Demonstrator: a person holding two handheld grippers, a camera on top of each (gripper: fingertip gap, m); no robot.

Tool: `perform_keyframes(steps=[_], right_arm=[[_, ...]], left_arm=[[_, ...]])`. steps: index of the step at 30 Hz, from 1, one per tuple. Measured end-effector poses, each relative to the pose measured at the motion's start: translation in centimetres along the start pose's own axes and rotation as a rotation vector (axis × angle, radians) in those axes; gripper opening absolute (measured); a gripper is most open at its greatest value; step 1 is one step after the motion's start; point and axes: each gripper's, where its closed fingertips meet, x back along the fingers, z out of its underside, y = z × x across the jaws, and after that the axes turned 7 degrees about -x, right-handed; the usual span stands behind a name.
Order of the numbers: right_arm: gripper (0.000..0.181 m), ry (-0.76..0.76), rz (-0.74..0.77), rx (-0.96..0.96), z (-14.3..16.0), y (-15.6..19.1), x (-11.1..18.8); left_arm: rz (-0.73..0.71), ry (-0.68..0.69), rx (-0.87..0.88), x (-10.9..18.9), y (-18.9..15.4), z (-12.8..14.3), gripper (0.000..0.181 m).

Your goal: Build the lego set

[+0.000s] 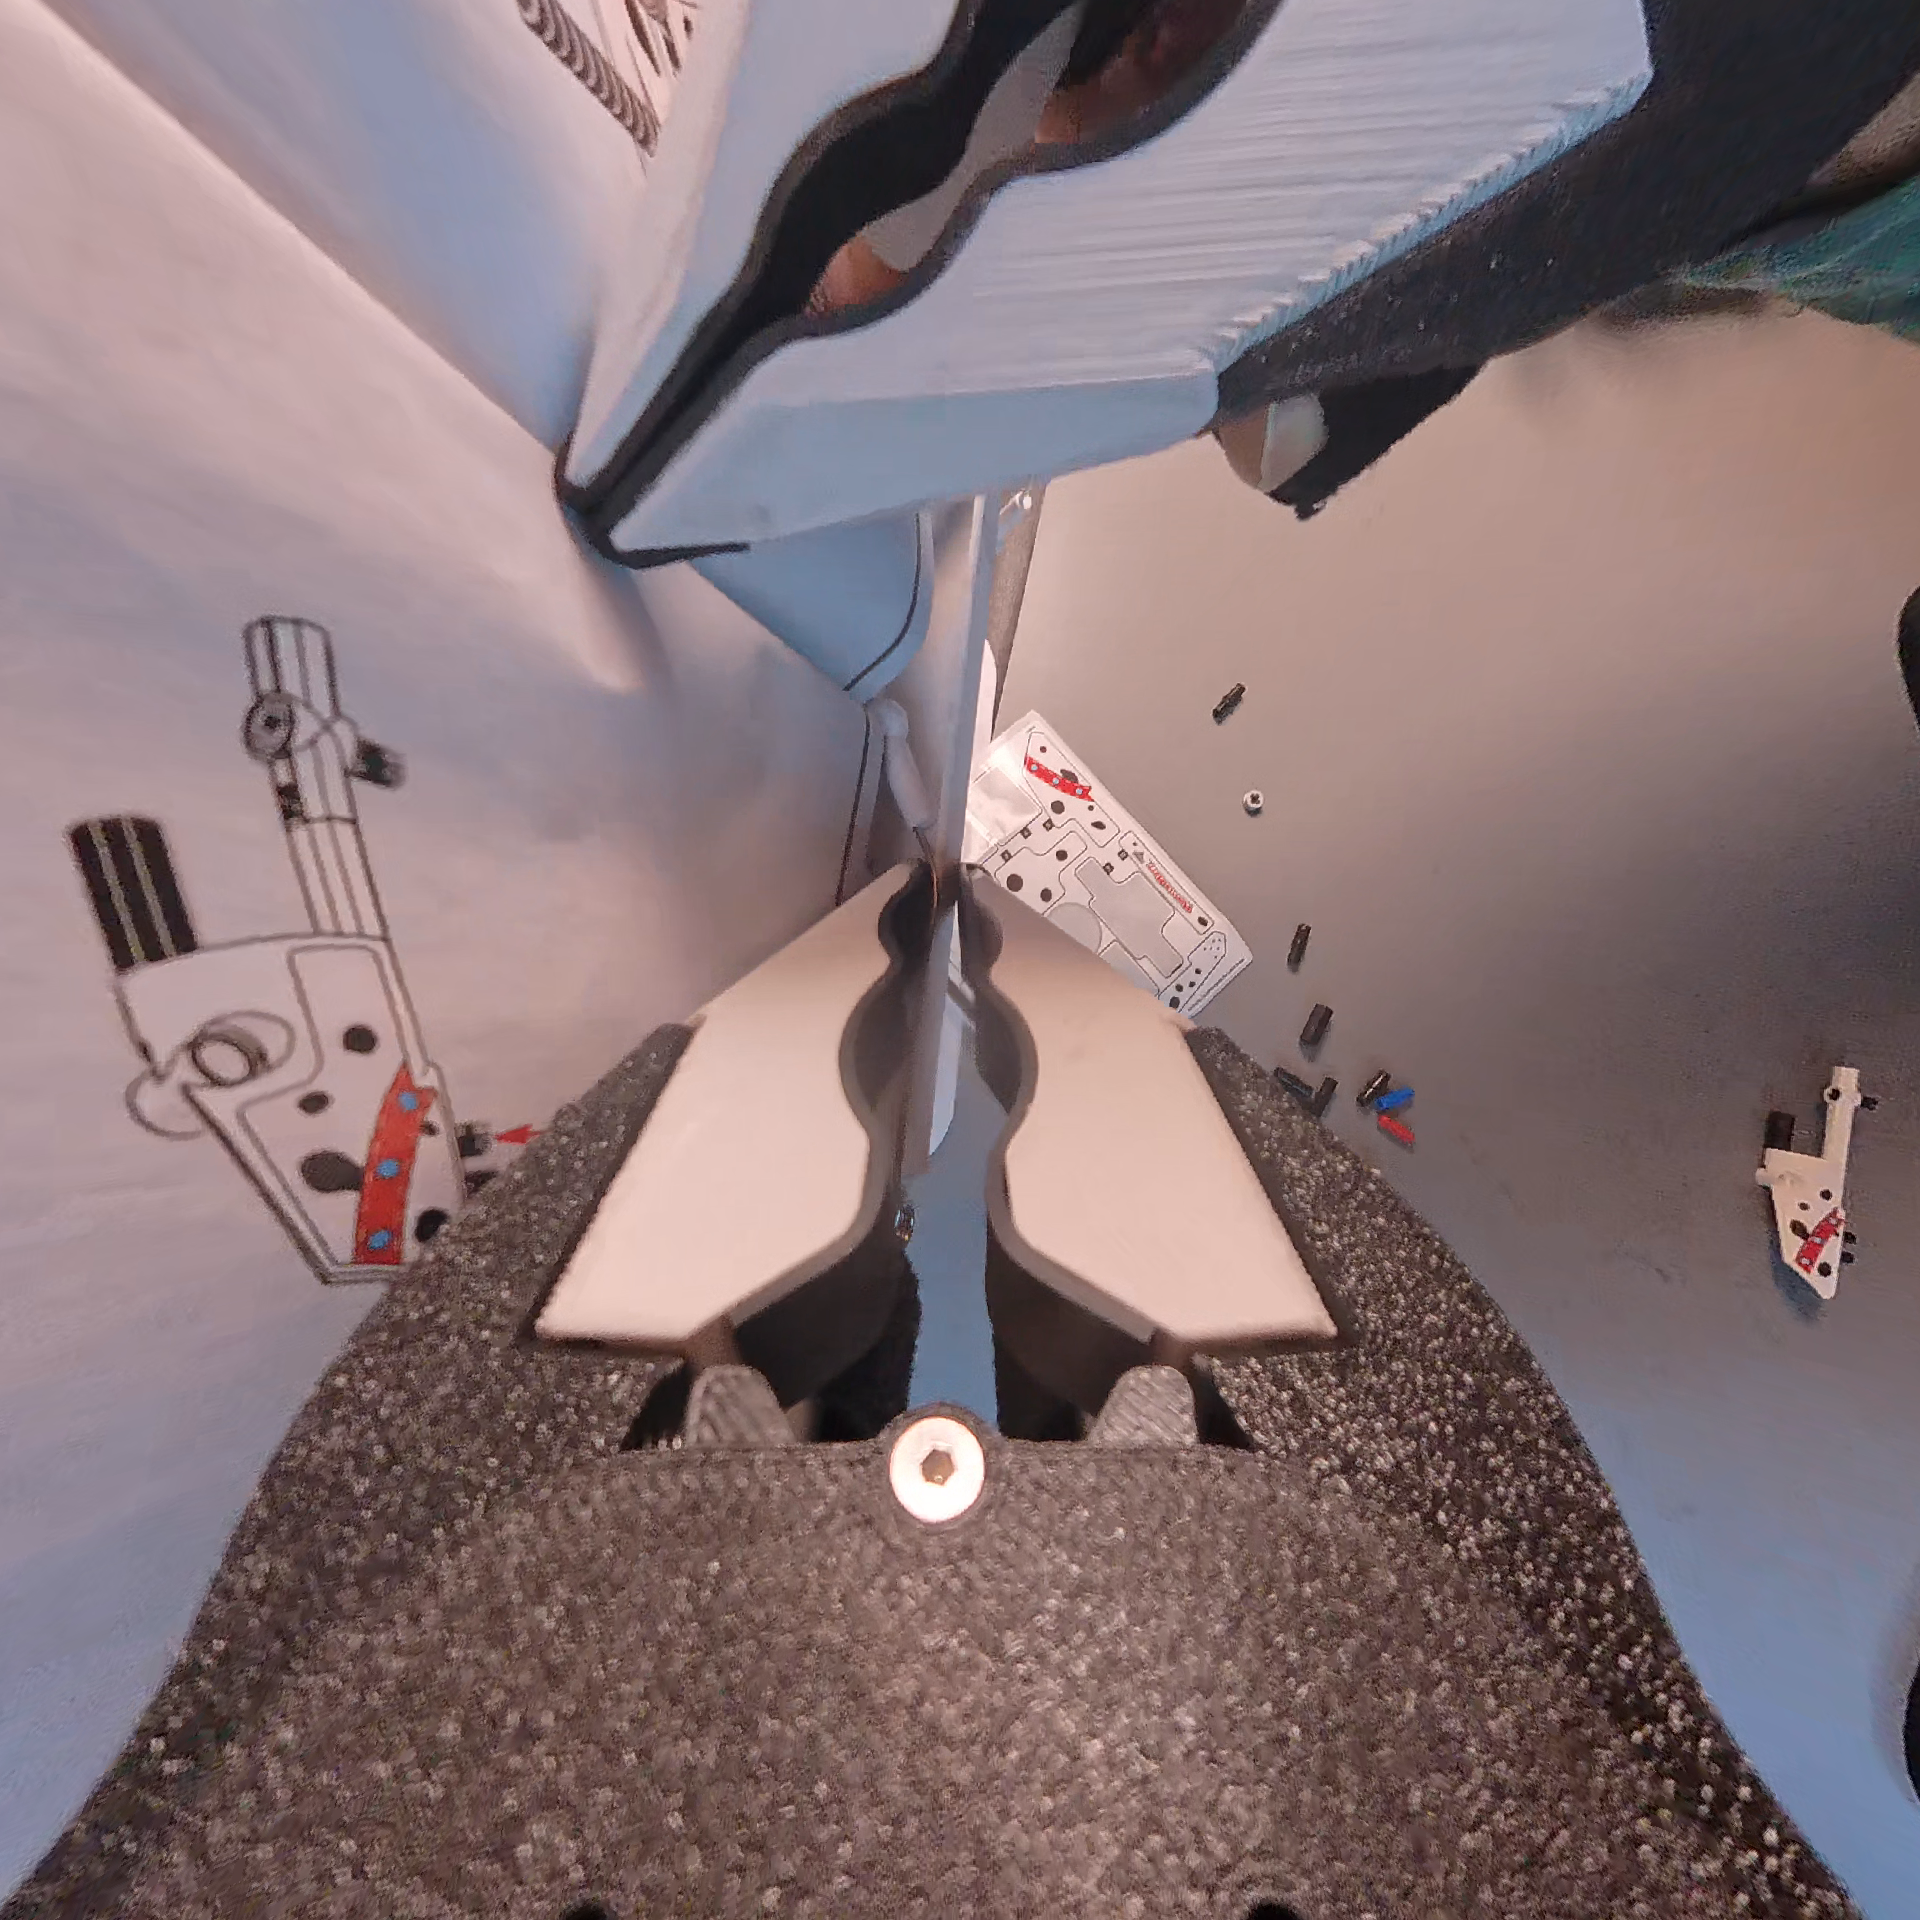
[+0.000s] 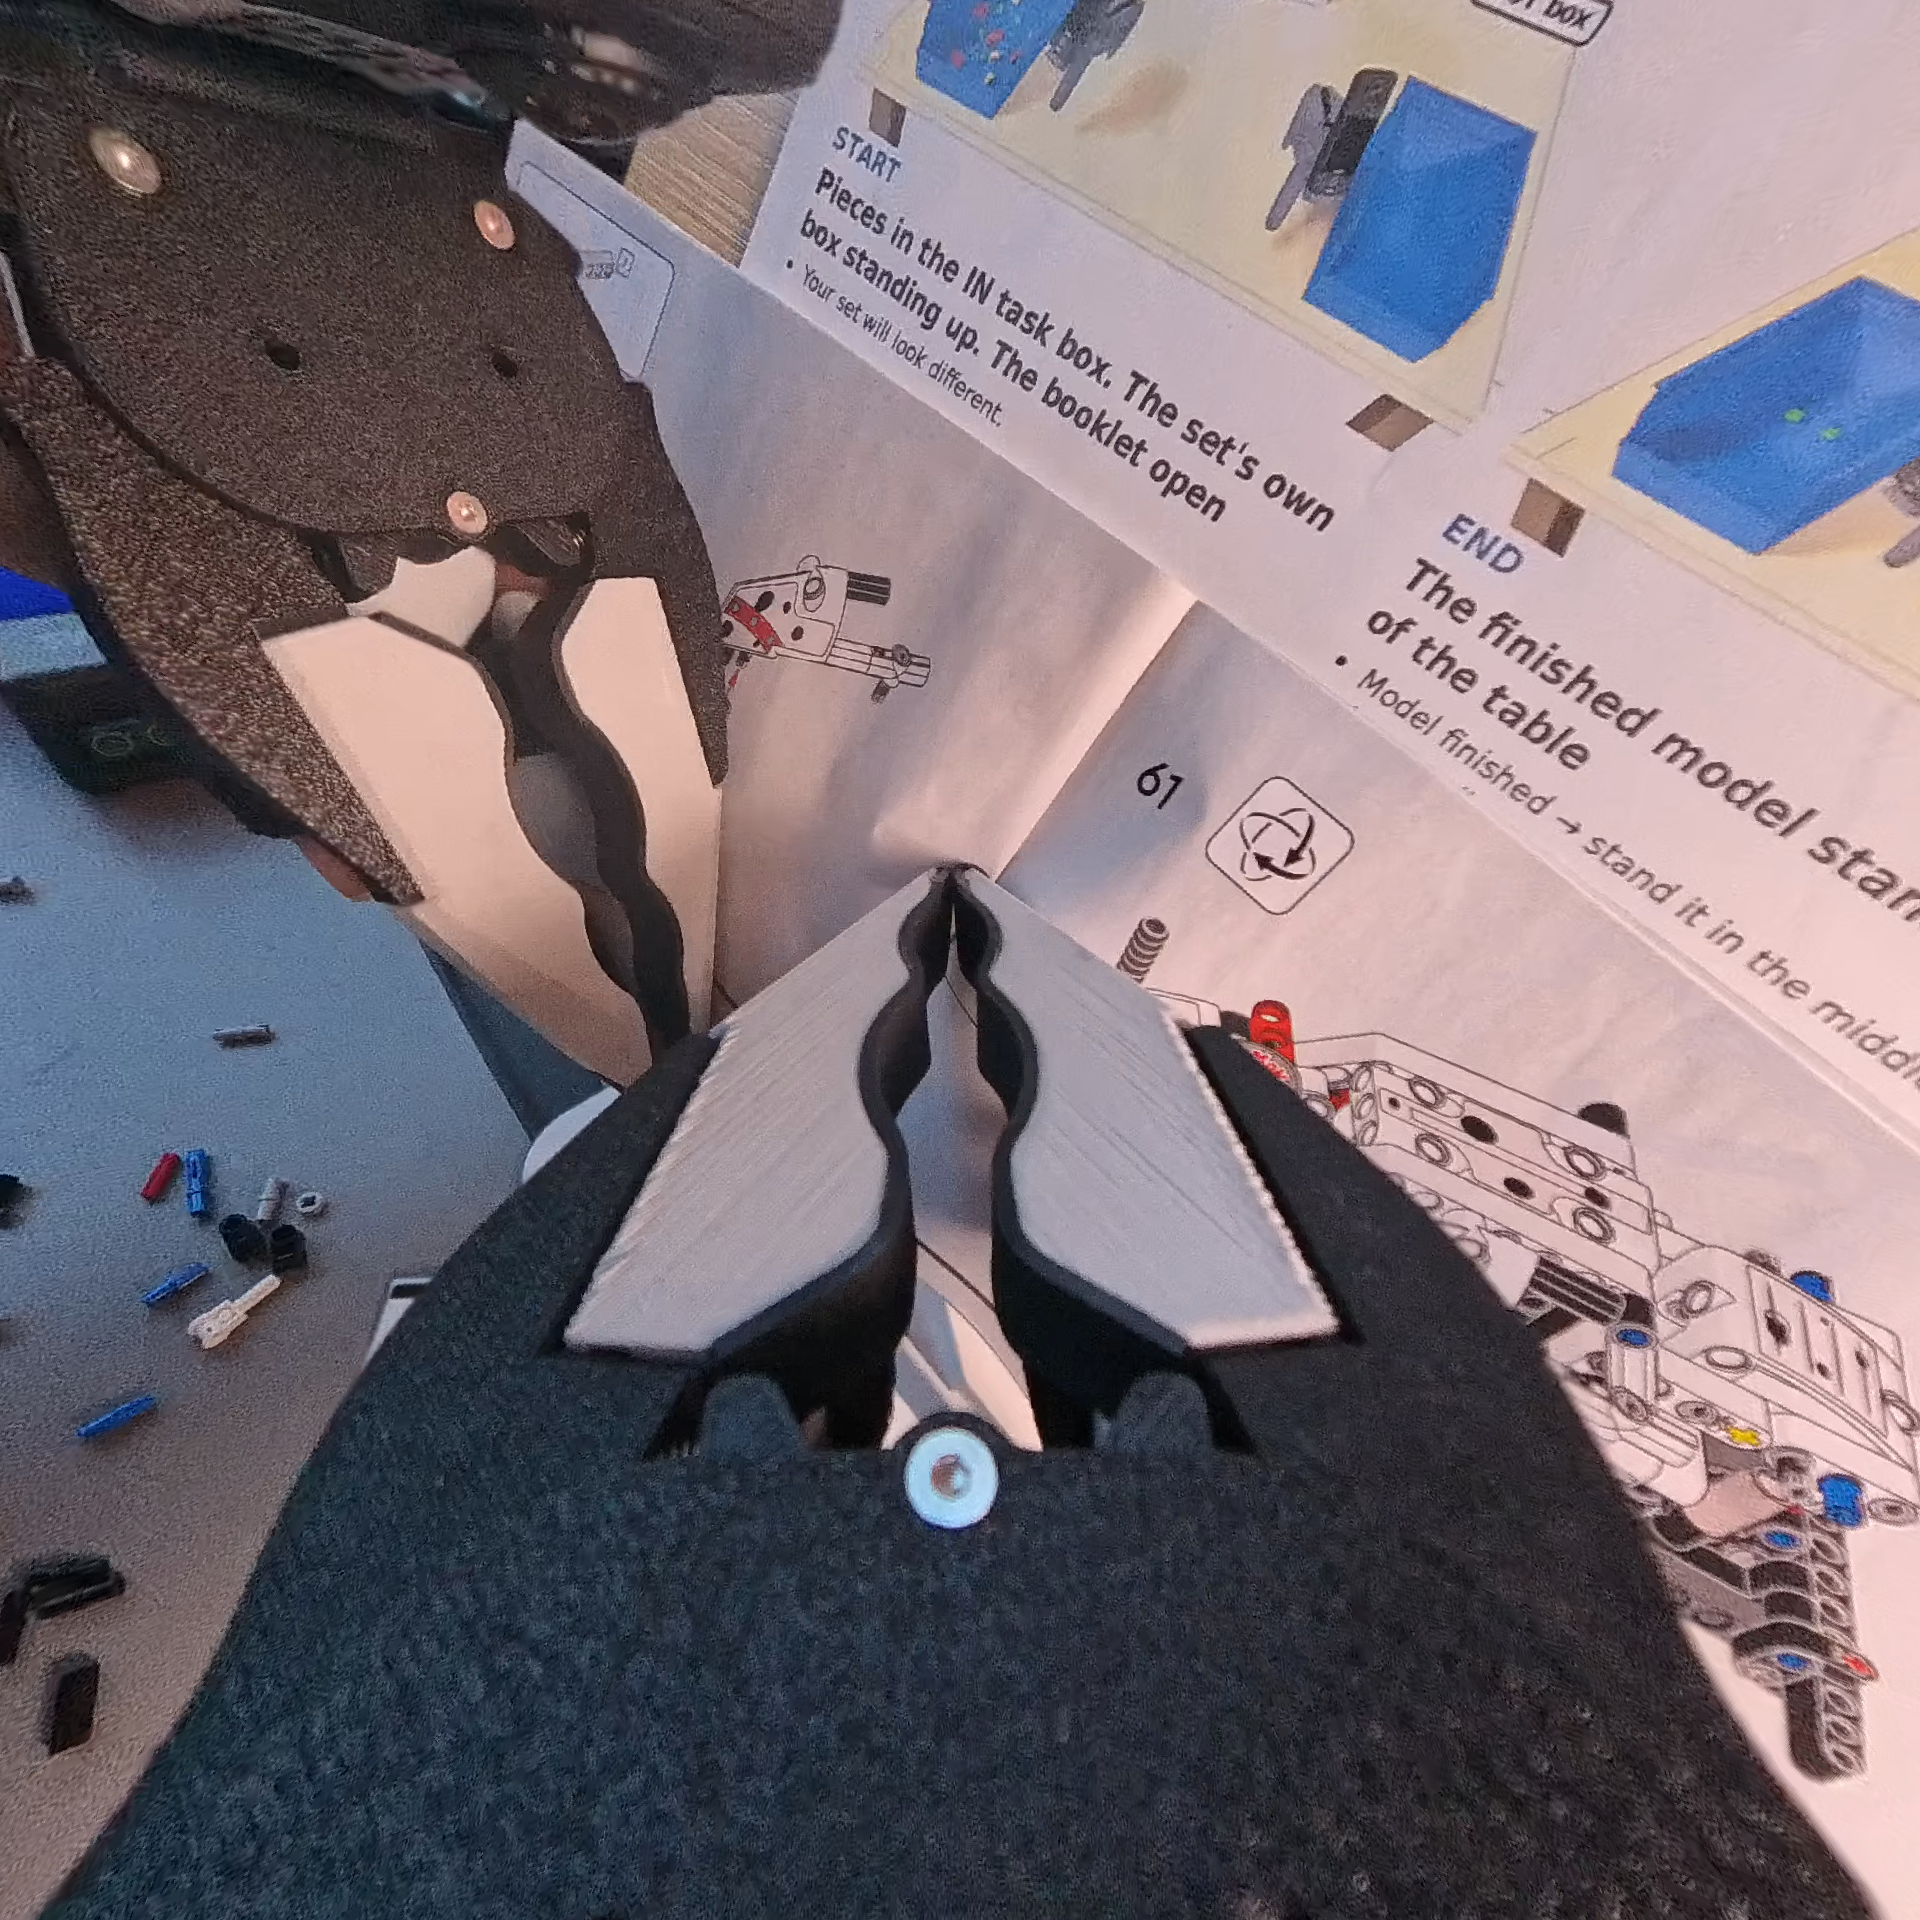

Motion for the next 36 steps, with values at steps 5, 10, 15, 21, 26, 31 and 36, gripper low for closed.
perform_keyframes(steps=[5,10,15,21,26,31,36], right_arm=[[0.001,0.013,-0.011,-0.037,0.0,0.0,0.0],[0.007,0.029,-0.020,-0.046,0.3,0.2,-0.4],[0.009,0.028,-0.029,-0.035,0.4,0.4,-0.3],[0.014,0.025,-0.034,-0.044,0.2,0.3,0.0],[0.008,0.025,-0.039,-0.056,0.3,0.1,-0.1],[0.005,0.019,0.036,-0.057,0.1,0.0,-0.2],[0.005,-0.013,0.049,-0.077,0.7,0.6,-0.3]], left_arm=[[0.008,-0.011,0.009,0.3,0.2,0.1,0.003],[-0.022,-0.053,0.066,1.1,1.0,0.5,0.002],[-0.113,0.017,-0.045,1.1,1.0,0.5,0.001],[-0.050,-0.002,0.036,1.6,1.2,0.0,0.000],[-0.069,-0.017,-0.007,1.8,0.7,-0.1,0.000],[-0.028,-0.079,-0.046,1.9,-0.6,0.1,0.000],[-0.120,-0.222,0.003,3.0,1.0,-0.8,0.000]])
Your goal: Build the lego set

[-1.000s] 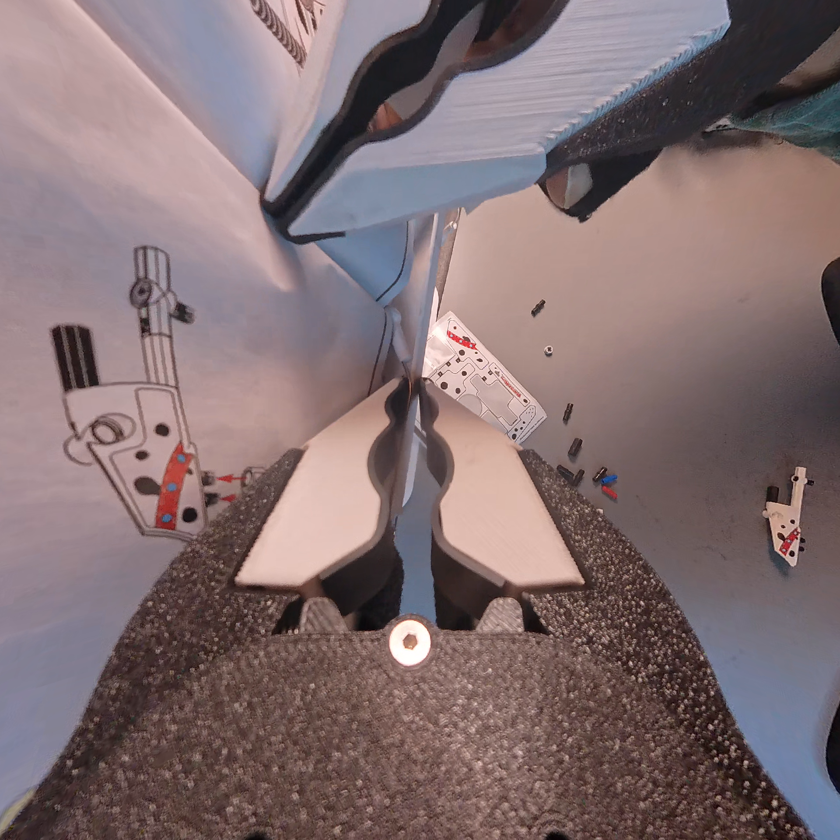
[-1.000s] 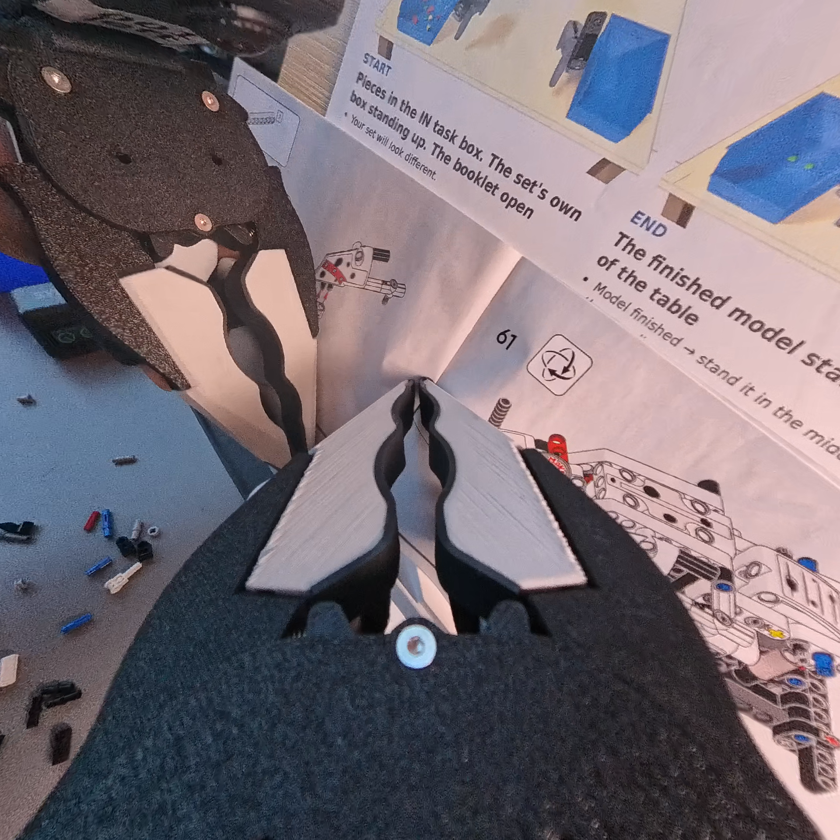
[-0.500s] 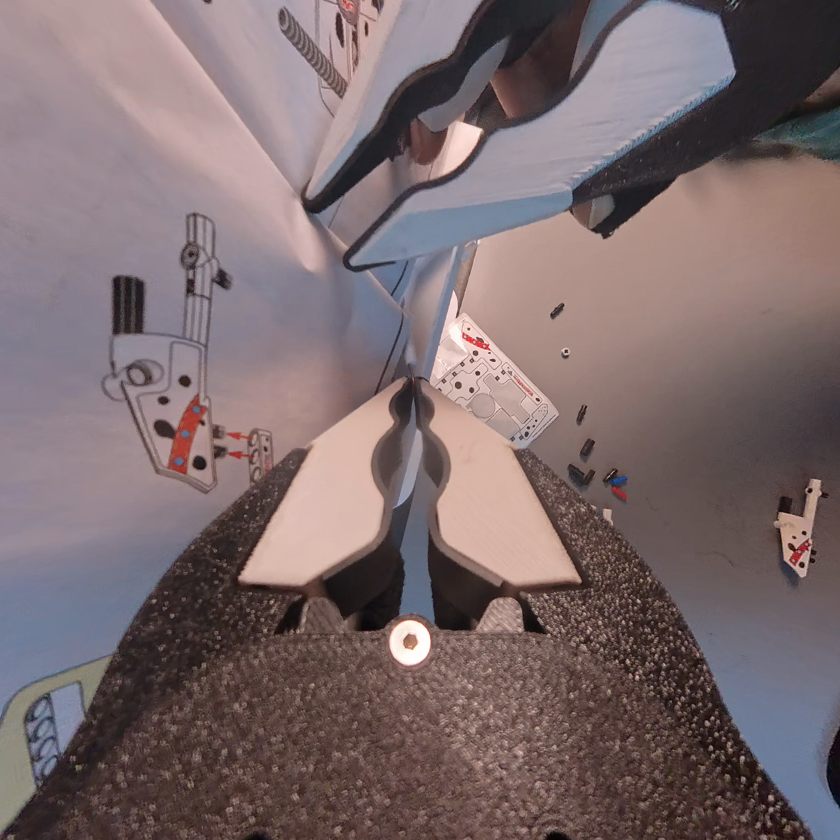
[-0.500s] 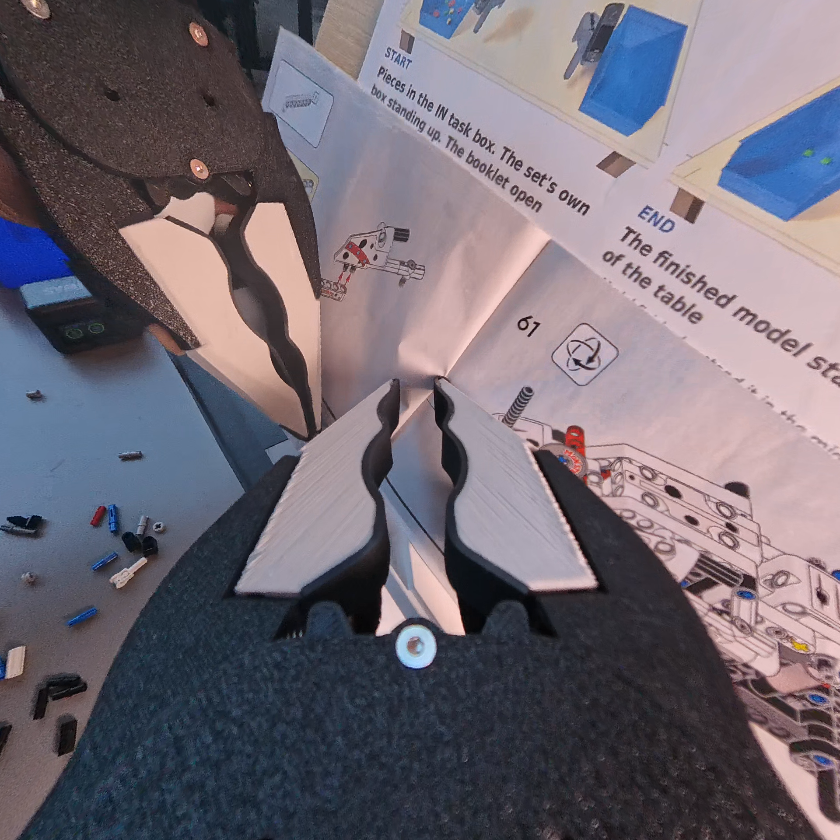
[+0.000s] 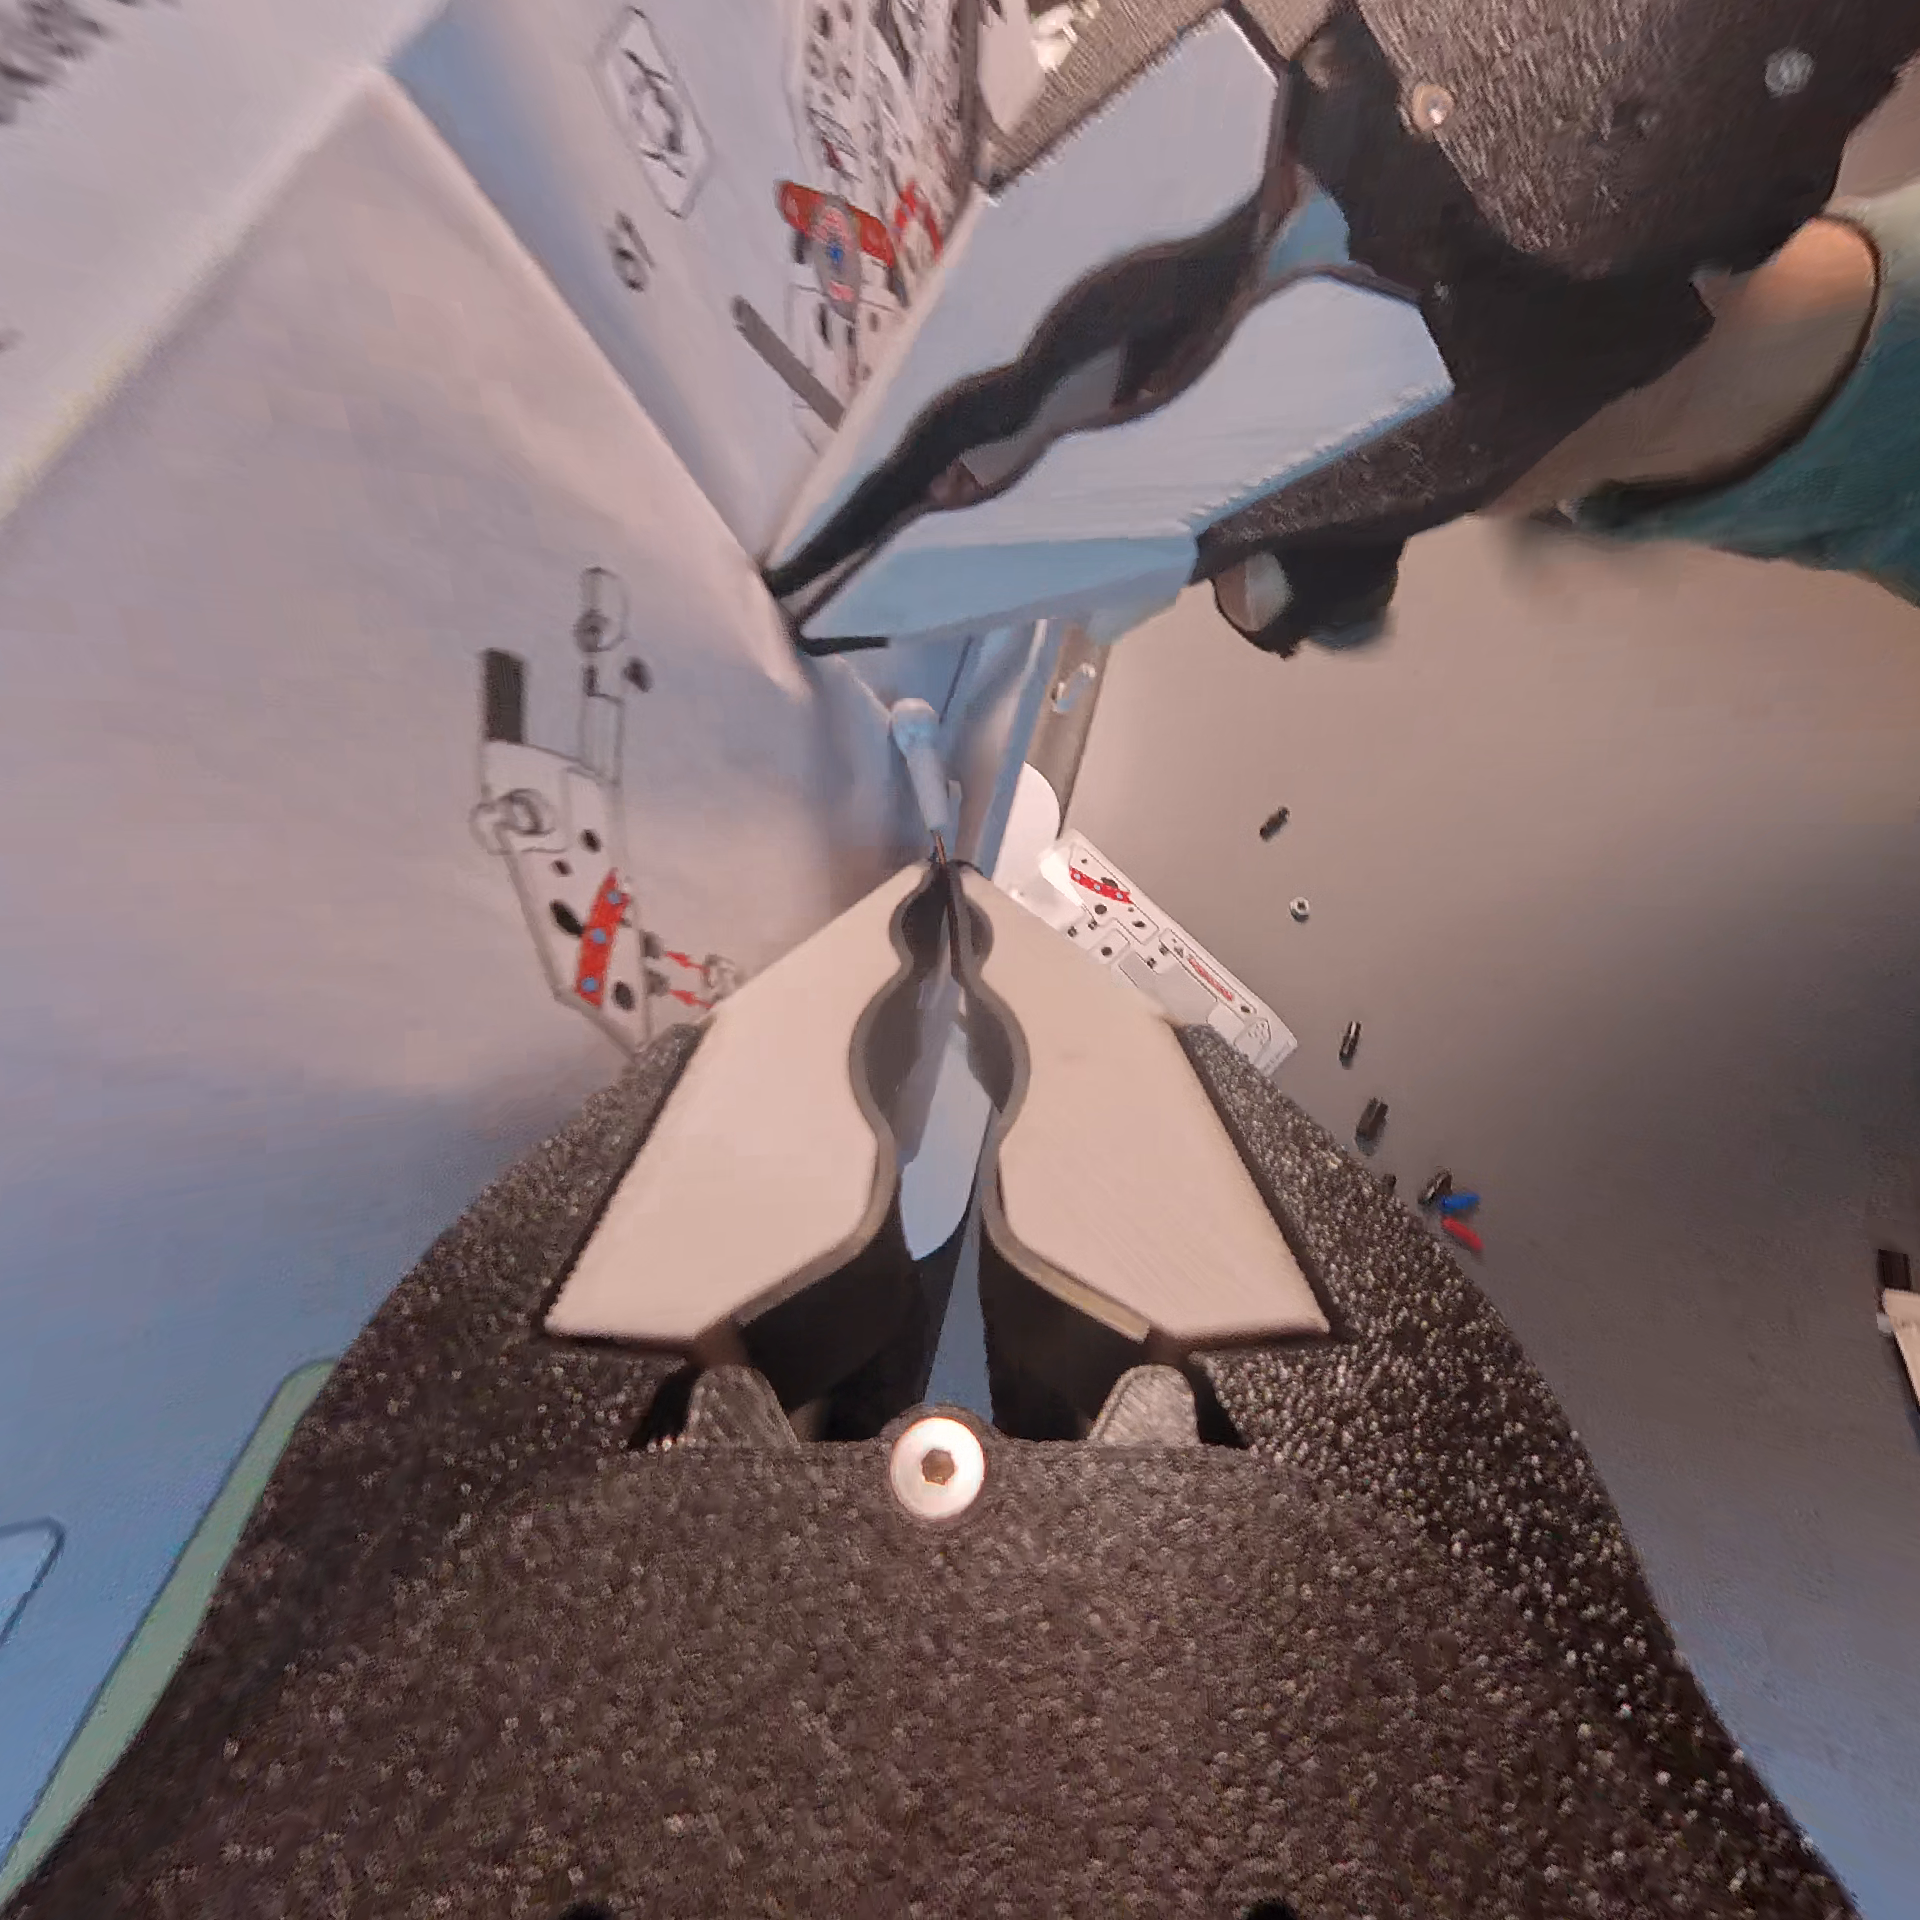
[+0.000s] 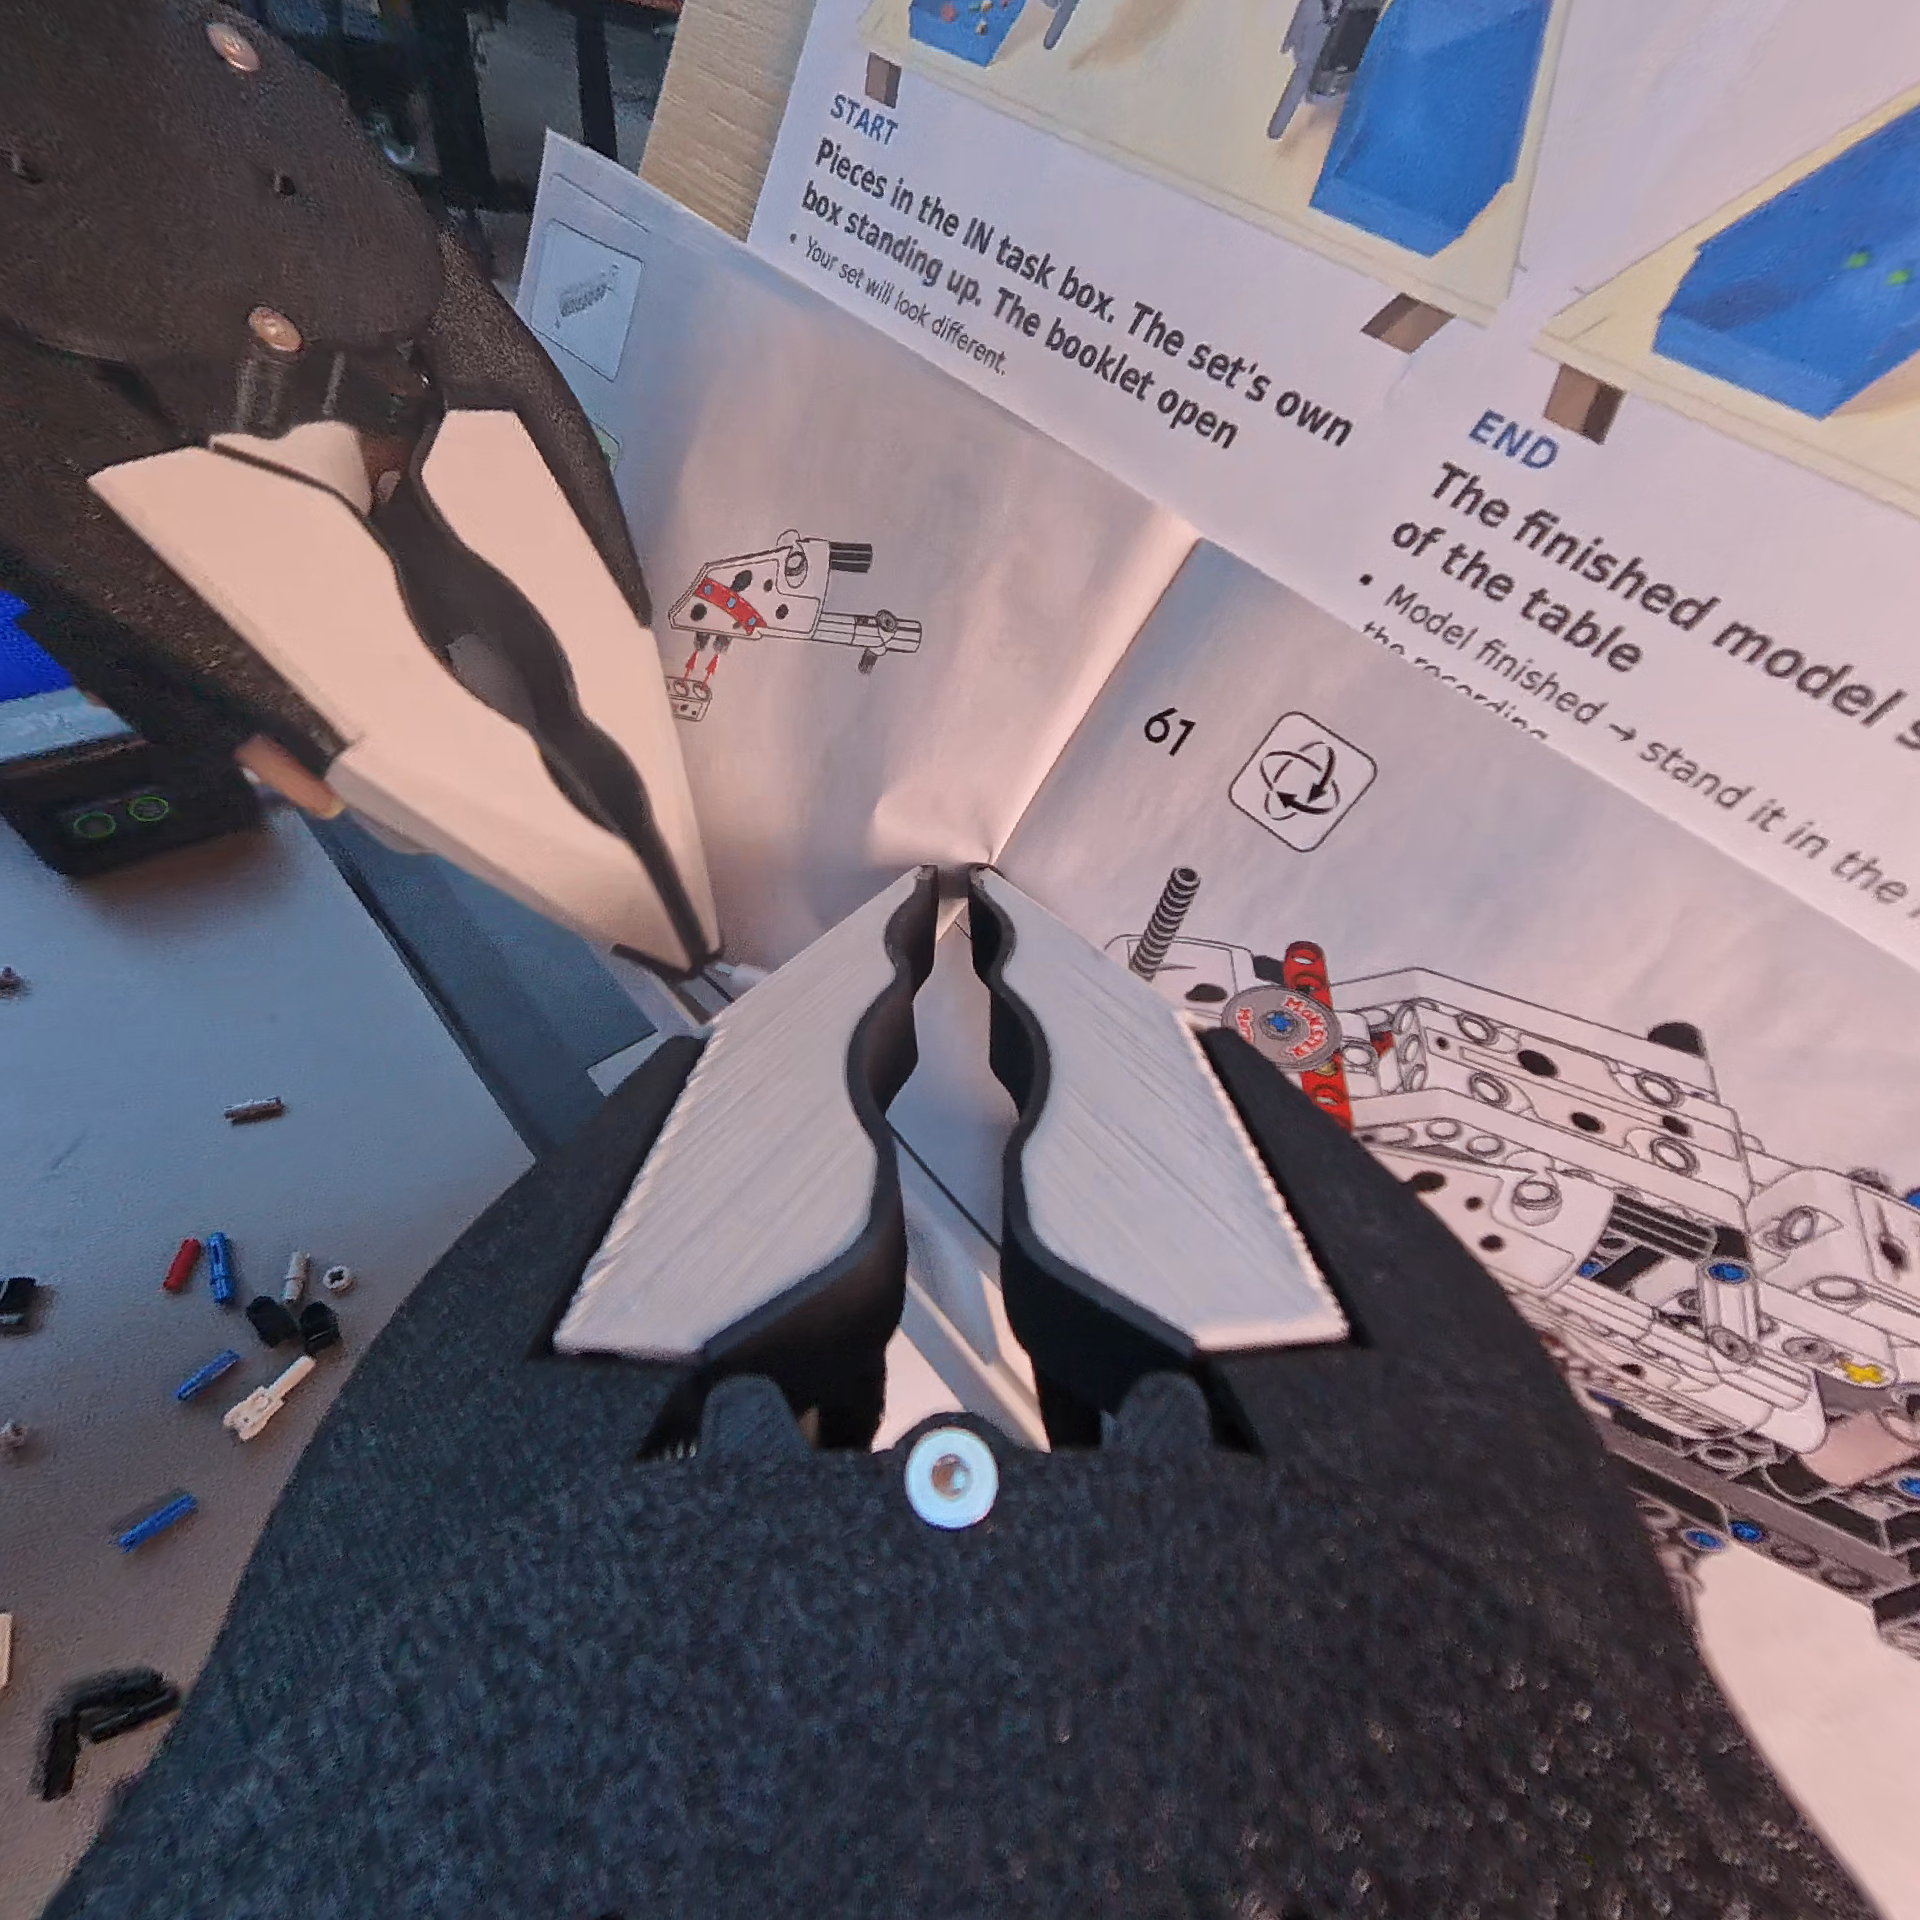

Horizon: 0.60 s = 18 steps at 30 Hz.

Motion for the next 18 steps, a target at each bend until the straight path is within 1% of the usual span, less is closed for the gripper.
perform_keyframes(steps=[1,3,7,8,9,10,12,13,15,16,18], right_arm=[[0.007,-0.003,-0.006,-0.013,0.1,0.1,0.1],[0.012,0.008,-0.021,-0.029,0.3,0.3,0.1],[0.018,0.015,-0.031,-0.015,0.7,0.3,0.6],[0.019,0.013,-0.022,-0.003,0.9,0.0,0.9],[0.019,0.014,0.000,0.021,1.2,-0.4,1.3],[0.019,0.016,0.035,0.063,1.5,-1.0,1.8],[0.018,0.011,0.128,0.167,2.2,-2.5,3.0],[0.018,0.015,0.178,0.207,2.7,-3.4,3.6],[0.010,0.031,0.256,0.255,3.9,-4.8,4.5],[0.009,0.033,0.273,0.266,4.3,-5.0,4.7],[0.015,0.051,0.274,0.247,4.9,-4.7,4.6]], left_arm=[[-0.014,-0.029,0.026,0.2,0.3,-0.1,0.000],[-0.049,-0.044,0.038,0.2,0.6,-0.1,0.000],[-0.138,-0.008,0.007,0.2,0.4,0.0,0.002],[-0.142,-0.006,0.000,0.4,0.1,0.0,0.008],[-0.140,-0.020,0.002,0.7,-0.3,-0.1,0.012],[-0.140,-0.044,0.006,1.2,-0.8,-0.2,0.013],[-0.221,-0.059,-0.002,2.6,-0.5,0.1,0.013],[-0.289,-0.044,-0.017,3.3,0.1,0.7,0.012],[-0.388,-0.017,-0.037,4.3,1.0,1.9,0.011],[-0.419,0.006,-0.033,4.4,1.5,2.6,0.011],[-0.413,0.052,-0.028,3.6,1.5,3.8,0.013]])
